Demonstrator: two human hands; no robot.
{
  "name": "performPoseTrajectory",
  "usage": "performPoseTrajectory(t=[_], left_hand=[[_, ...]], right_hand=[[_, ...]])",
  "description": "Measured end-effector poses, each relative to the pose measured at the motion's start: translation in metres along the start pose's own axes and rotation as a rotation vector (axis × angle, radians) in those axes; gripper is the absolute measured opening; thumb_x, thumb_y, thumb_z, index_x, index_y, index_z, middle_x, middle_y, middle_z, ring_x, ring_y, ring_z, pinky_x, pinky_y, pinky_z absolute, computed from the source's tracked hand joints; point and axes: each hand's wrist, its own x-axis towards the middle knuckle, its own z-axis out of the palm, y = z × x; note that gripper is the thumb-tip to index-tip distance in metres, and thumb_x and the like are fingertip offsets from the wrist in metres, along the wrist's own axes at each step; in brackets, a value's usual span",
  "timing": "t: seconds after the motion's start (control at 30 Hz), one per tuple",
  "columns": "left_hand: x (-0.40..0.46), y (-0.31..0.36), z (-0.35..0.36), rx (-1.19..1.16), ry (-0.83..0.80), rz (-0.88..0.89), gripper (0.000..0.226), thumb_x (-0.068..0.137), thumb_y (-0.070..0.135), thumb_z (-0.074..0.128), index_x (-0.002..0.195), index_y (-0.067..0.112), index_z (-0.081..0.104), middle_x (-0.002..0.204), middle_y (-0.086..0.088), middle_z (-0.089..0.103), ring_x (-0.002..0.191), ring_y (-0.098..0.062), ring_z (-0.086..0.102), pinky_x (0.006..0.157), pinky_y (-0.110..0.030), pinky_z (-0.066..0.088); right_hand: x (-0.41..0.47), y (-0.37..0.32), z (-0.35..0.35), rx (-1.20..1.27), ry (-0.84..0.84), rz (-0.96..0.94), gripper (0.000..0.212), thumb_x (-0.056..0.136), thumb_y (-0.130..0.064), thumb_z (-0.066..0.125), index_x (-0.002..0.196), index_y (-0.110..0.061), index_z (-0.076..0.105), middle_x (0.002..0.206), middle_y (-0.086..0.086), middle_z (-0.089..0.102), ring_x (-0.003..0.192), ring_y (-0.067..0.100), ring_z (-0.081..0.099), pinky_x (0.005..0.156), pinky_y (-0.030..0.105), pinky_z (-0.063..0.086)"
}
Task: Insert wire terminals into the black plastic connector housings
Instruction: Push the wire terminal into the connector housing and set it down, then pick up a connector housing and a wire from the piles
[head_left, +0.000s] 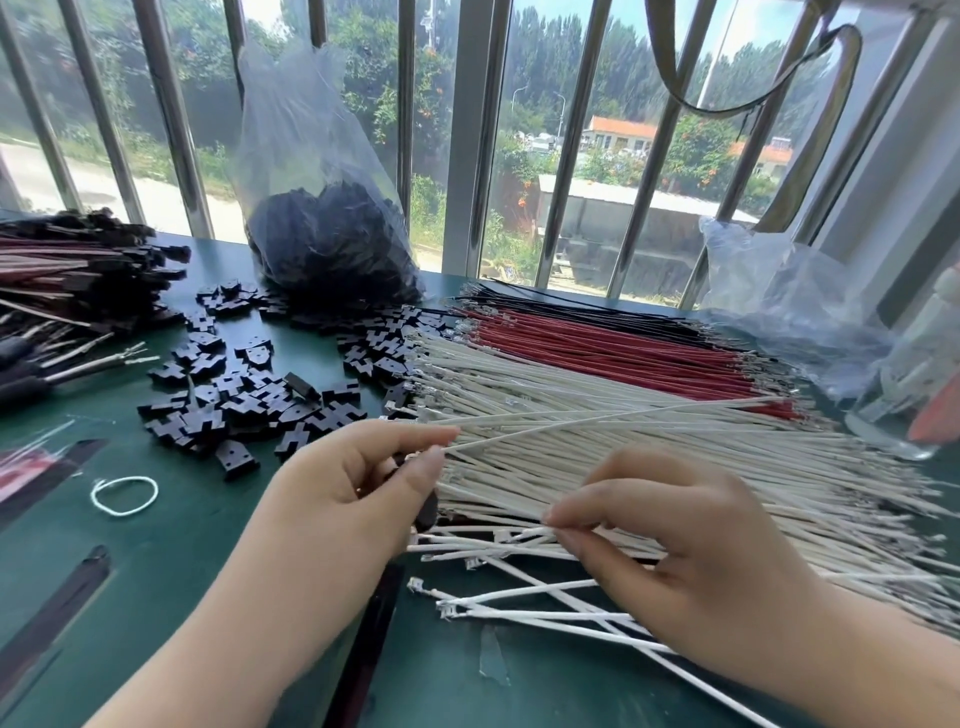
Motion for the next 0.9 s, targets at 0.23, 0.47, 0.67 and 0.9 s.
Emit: performPoseTrajectory(t=[0.23, 0.47, 0.67, 0.9], left_hand=[[0.015, 0.007, 0.009, -0.466, -0.044, -0.183, 0.041, 0.049, 0.012, 0.074, 0.090, 0.007, 0.075, 0.073, -0.012, 0.072, 0.062, -0.020, 0.070, 0.039, -0.020, 0.049], [0.011, 0.004, 0.006, -0.454, -0.100, -0.202, 0.029, 0.050, 0.006, 0.072, 0.078, 0.006, 0.075, 0.087, -0.019, 0.074, 0.079, -0.028, 0.073, 0.046, -0.025, 0.055], [0.004, 0.007, 0.012, -0.195, -0.112, -0.181, 0.024, 0.066, -0.011, 0.073, 0.071, 0.012, 0.074, 0.076, -0.014, 0.074, 0.065, -0.027, 0.073, 0.038, -0.027, 0.052], [-0.001, 0.004, 0.019, 0.000, -0.098, -0.020, 0.012, 0.073, 0.017, 0.072, 0.073, 0.029, 0.069, 0.057, -0.011, 0.067, 0.034, -0.012, 0.053, 0.035, -0.018, 0.039]], right_hand=[[0.001, 0.002, -0.003, 0.005, -0.002, 0.016, 0.011, 0.086, -0.032, 0.063, 0.089, -0.029, 0.073, 0.080, -0.017, 0.062, 0.071, 0.005, 0.061, 0.057, 0.032, 0.050], [0.003, 0.007, -0.006, -0.019, 0.099, 0.015, 0.010, 0.084, -0.031, 0.064, 0.087, -0.030, 0.073, 0.079, -0.018, 0.061, 0.071, 0.002, 0.060, 0.056, 0.029, 0.049], [0.006, 0.007, -0.011, -0.066, 0.172, 0.020, 0.010, 0.083, -0.033, 0.064, 0.085, -0.030, 0.073, 0.079, -0.020, 0.061, 0.073, 0.000, 0.059, 0.058, 0.027, 0.049], [0.004, 0.006, -0.010, -0.086, 0.091, 0.019, 0.010, 0.083, -0.033, 0.063, 0.085, -0.032, 0.072, 0.078, -0.018, 0.061, 0.072, 0.003, 0.060, 0.058, 0.030, 0.050]])
